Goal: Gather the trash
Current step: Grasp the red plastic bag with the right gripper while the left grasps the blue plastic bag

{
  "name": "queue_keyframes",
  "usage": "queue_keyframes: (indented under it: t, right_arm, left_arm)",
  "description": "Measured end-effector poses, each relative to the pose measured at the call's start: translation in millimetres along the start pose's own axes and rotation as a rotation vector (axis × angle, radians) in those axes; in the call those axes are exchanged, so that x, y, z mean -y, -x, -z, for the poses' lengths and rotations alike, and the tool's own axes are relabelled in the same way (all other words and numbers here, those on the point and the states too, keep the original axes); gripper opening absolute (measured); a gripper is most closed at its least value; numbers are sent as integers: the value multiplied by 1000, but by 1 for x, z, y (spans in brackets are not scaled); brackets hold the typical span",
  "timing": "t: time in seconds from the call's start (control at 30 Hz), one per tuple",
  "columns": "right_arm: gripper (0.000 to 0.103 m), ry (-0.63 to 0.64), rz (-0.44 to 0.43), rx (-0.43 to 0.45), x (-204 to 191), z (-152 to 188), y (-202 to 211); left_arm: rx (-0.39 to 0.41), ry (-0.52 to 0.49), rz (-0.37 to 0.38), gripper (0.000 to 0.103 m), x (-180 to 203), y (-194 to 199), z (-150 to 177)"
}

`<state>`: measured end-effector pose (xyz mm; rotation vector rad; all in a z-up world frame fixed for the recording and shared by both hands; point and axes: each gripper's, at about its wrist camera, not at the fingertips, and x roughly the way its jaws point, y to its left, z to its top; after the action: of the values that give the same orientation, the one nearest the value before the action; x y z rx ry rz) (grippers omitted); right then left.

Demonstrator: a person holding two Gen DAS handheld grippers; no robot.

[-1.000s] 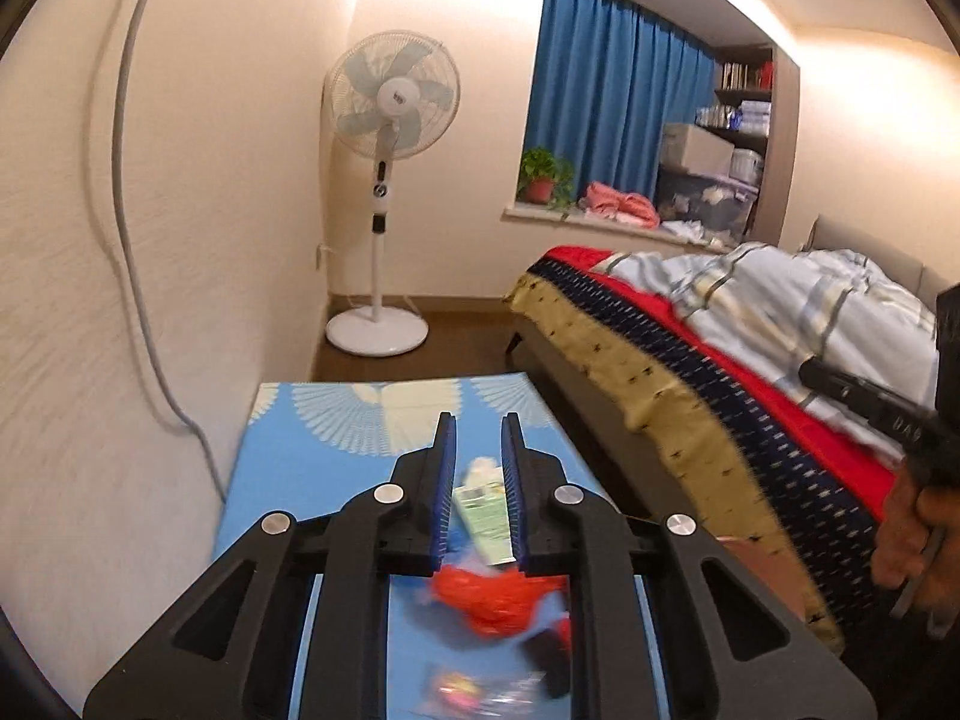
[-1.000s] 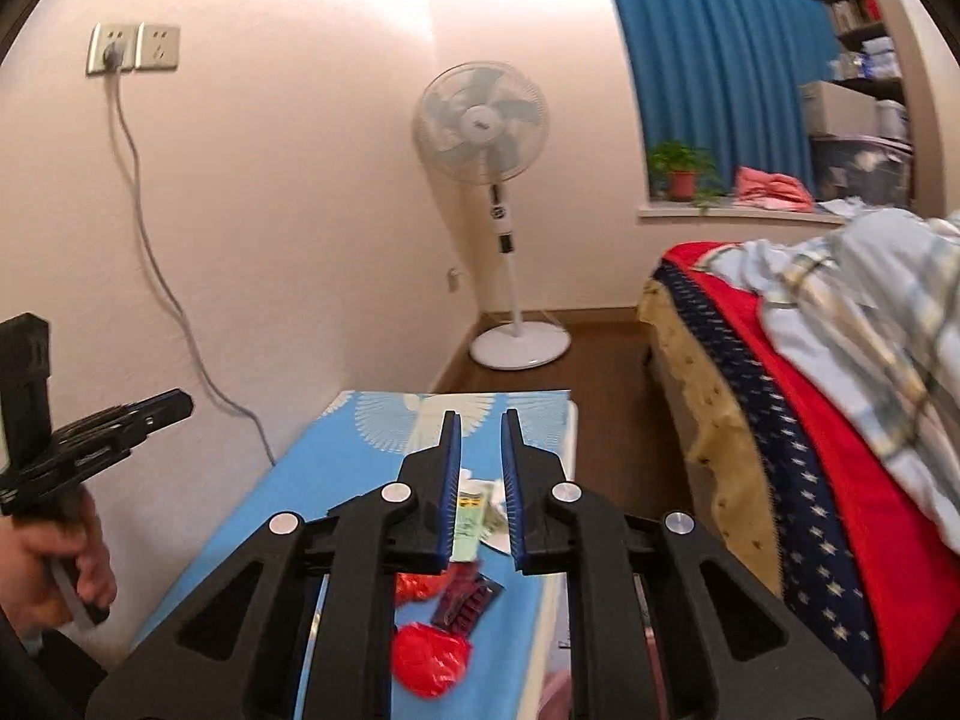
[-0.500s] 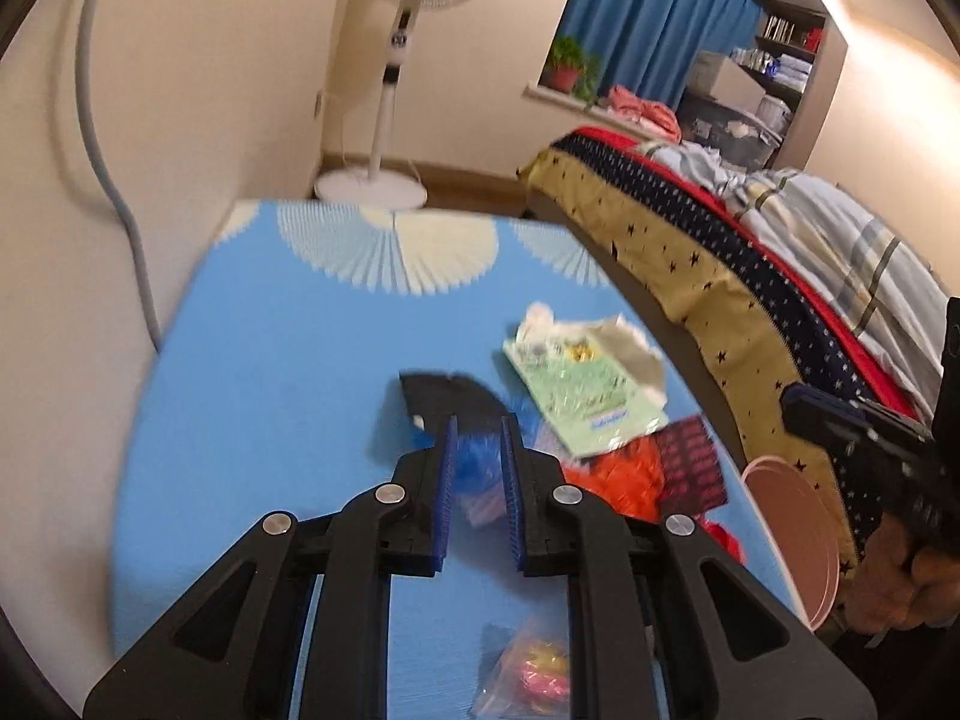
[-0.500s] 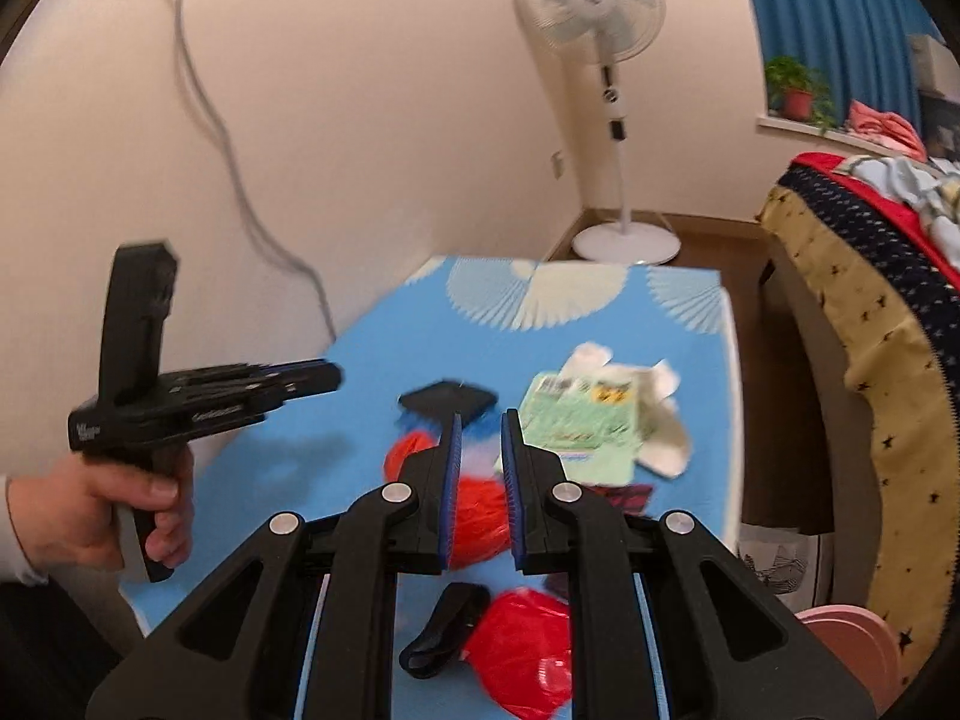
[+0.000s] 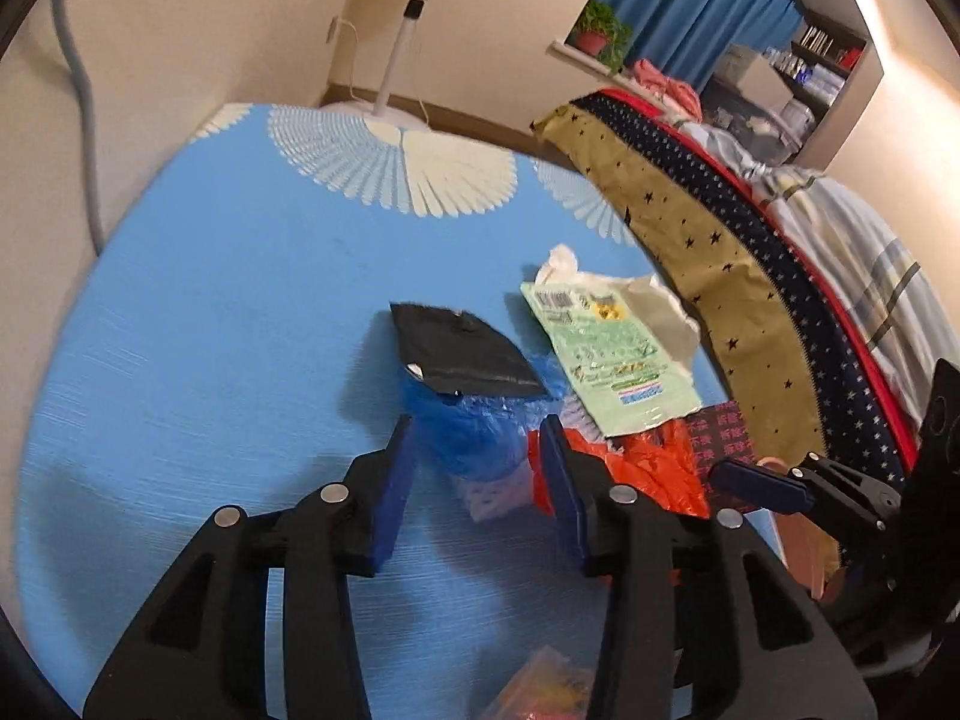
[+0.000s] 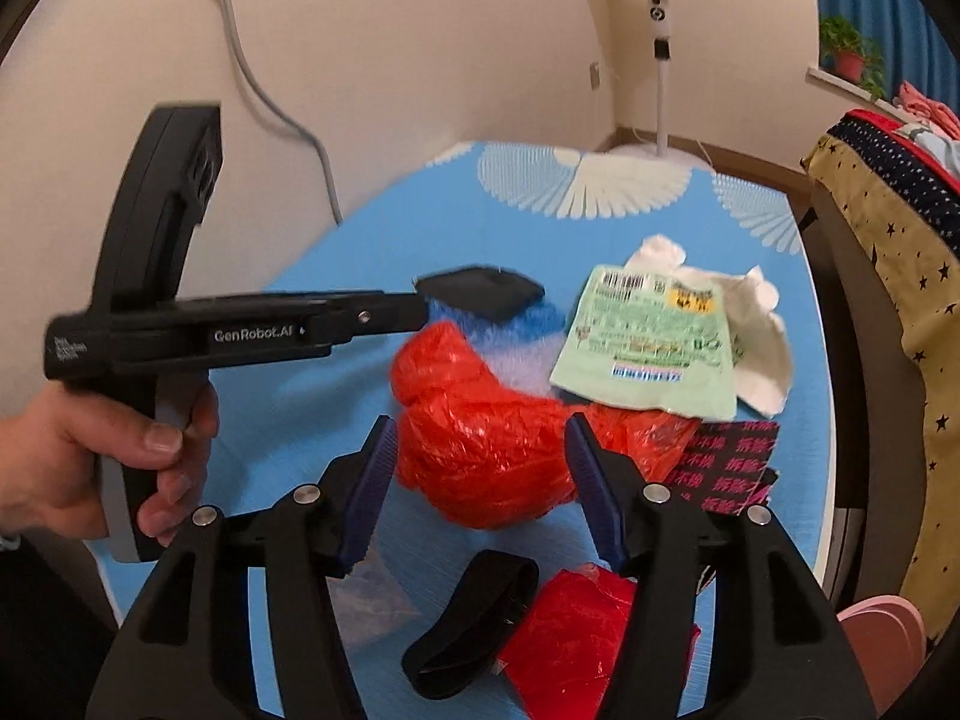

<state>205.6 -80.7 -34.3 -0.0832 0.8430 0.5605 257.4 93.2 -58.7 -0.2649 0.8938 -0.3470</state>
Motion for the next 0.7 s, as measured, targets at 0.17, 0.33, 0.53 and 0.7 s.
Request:
queue_keyframes:
  t: [0.17, 0.33, 0.53, 0.7]
  right_arm:
    - [55, 13, 31, -33, 0, 3, -10]
    - [40, 16, 30, -26, 2, 2, -7]
    - [16, -15, 11, 27, 9, -8, 11]
    - [14, -47, -12, 93, 10, -15, 39]
  left_arm:
    - [-26, 22, -6, 21, -2, -10, -1]
    - [-44, 12, -18, 0, 0, -8, -5]
    - [16, -9, -44, 0, 4, 19, -14]
    - [54, -20, -85, 0, 9, 42, -15]
